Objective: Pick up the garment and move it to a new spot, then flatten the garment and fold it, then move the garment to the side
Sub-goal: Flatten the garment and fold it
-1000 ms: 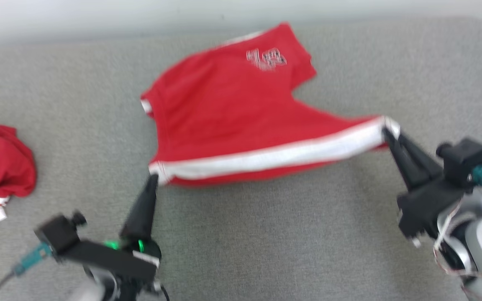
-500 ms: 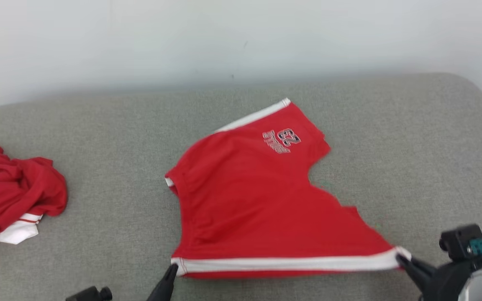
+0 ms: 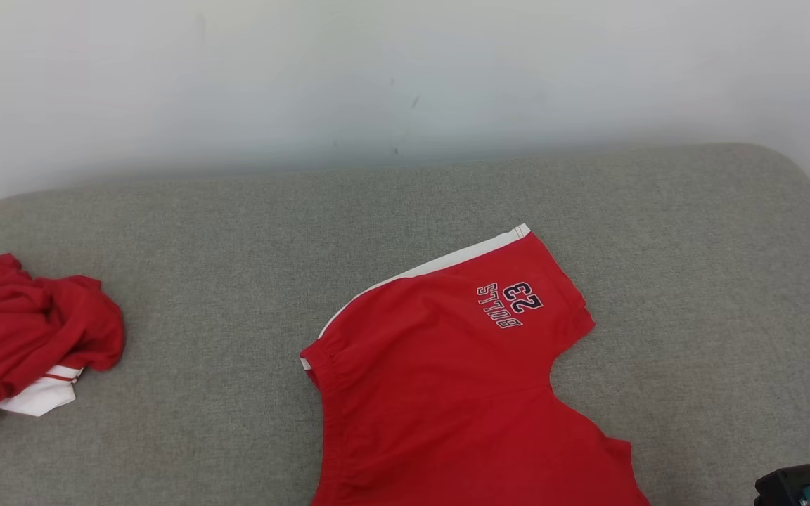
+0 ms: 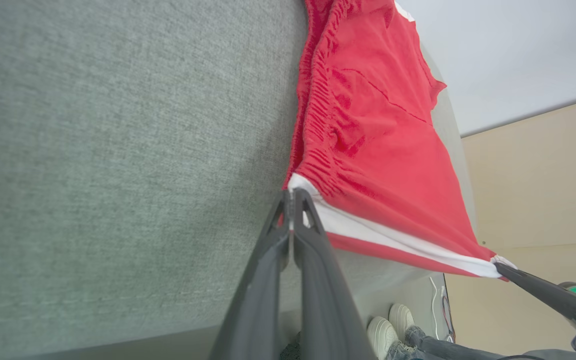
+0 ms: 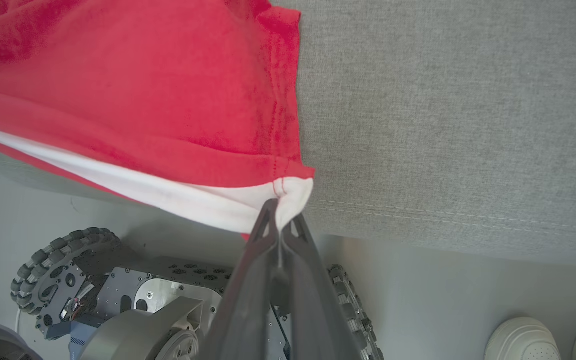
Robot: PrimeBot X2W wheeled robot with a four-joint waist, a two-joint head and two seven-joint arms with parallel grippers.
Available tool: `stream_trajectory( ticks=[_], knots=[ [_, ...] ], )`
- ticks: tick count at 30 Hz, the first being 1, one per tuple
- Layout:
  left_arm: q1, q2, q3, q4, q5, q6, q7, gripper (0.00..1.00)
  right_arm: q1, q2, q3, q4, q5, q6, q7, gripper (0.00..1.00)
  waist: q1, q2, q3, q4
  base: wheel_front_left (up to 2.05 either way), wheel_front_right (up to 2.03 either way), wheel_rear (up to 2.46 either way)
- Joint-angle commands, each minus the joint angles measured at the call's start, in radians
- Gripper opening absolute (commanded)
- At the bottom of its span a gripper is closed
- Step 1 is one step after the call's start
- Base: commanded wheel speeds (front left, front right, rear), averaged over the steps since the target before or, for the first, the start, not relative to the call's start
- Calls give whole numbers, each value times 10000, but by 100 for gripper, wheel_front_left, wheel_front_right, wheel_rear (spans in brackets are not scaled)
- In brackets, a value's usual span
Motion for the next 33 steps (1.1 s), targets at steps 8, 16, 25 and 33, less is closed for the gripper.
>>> stream_trajectory(
  ticks=[8,16,25,33],
  knots=[
    [-140,-269,436,-486,144,335,-739,0,-463,-63,-248,-623,-740,-29,-745,0,0,0,59,127,0,0,0],
    [-983,-1028,383,-111,344,264,-930,0,-1806,-532,348,31,-1466,-27,-2076,0,0,0,290,501,0,0,0],
    [-2430,-1686,403,593,653,156,-975,0,-4051,-1344,1391,1550,-1897,-27,-3262,0,0,0,815,976,0,0,0],
    [-3926,-2296,612,1264,989,242,-1170,0,-6284,-1492,2233,3154,-2017,-29,-4672,0,0,0,1349,1205,0,0,0]
  ],
)
